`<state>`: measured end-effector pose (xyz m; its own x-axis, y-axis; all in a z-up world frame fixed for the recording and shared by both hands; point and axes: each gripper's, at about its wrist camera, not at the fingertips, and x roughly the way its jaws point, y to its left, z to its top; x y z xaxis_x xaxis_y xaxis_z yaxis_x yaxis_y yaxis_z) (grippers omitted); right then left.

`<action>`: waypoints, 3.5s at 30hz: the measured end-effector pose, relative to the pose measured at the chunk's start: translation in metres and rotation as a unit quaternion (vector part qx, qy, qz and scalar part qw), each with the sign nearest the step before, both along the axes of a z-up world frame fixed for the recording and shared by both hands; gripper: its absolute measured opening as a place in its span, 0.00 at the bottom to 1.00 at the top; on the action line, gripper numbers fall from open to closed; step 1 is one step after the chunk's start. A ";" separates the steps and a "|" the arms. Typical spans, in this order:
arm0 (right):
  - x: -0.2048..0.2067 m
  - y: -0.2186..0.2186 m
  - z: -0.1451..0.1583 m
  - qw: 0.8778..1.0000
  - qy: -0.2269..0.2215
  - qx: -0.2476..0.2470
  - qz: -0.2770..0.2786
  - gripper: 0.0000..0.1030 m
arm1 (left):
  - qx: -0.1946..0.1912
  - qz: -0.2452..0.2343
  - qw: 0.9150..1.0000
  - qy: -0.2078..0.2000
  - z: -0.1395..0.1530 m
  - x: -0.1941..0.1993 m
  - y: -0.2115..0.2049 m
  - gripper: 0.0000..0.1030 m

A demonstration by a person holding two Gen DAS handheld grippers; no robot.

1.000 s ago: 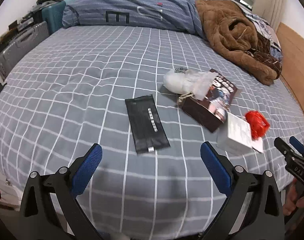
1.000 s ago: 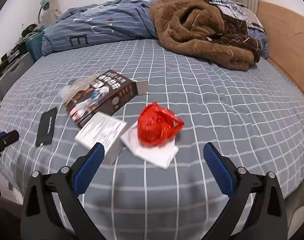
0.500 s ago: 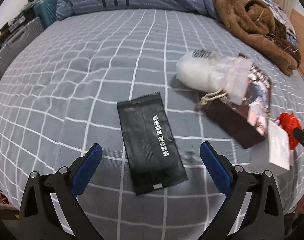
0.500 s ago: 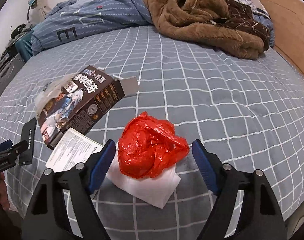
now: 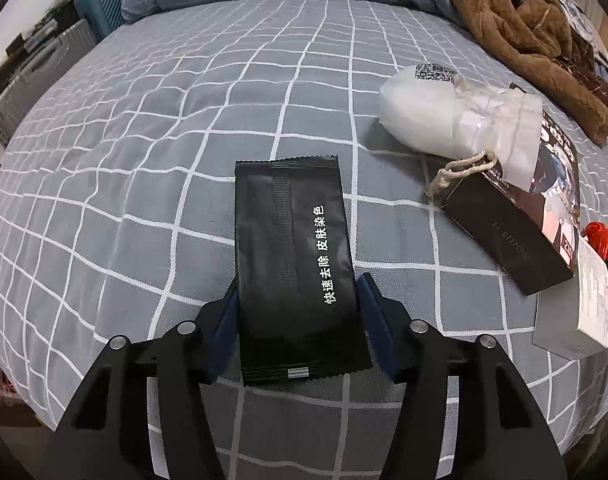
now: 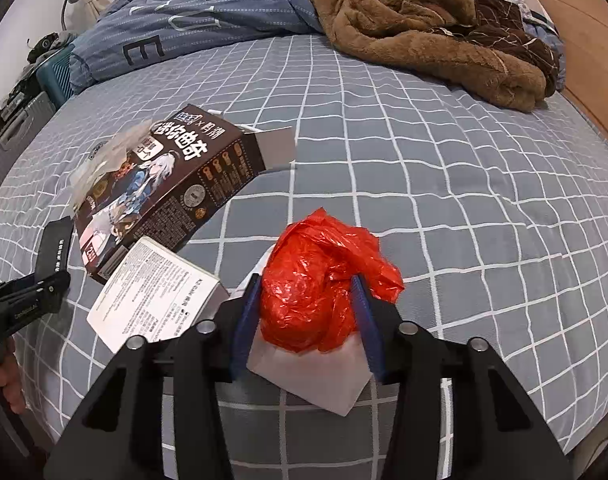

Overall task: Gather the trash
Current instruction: 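Grasp the black sachet with the left tool while the right tool grasps the red plastic bag, then lift the black sachet and red bag and carry them toward the bin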

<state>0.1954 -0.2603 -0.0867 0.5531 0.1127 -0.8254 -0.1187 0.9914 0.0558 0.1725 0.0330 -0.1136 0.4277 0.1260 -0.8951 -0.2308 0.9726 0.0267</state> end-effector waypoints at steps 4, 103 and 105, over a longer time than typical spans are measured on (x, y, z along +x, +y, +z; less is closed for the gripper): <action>-0.002 0.000 0.004 1.000 -0.006 0.005 0.000 0.33 | -0.004 0.000 1.000 -0.006 0.003 -0.004 0.003 0.36; -0.200 0.006 0.085 0.996 -0.093 0.006 0.011 0.31 | -0.040 -0.081 0.991 -0.097 0.089 -0.194 -0.066 0.35; -0.204 0.006 0.082 0.996 -0.090 0.008 0.010 0.31 | -0.042 -0.082 0.991 -0.096 0.087 -0.199 -0.067 0.35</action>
<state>-0.0090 -0.2542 -0.0050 0.6897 0.1384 -0.7108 -0.1483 0.9878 0.0484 -0.0262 -0.0343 -0.0262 0.5993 -0.0305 -0.7999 -0.0629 0.9944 -0.0851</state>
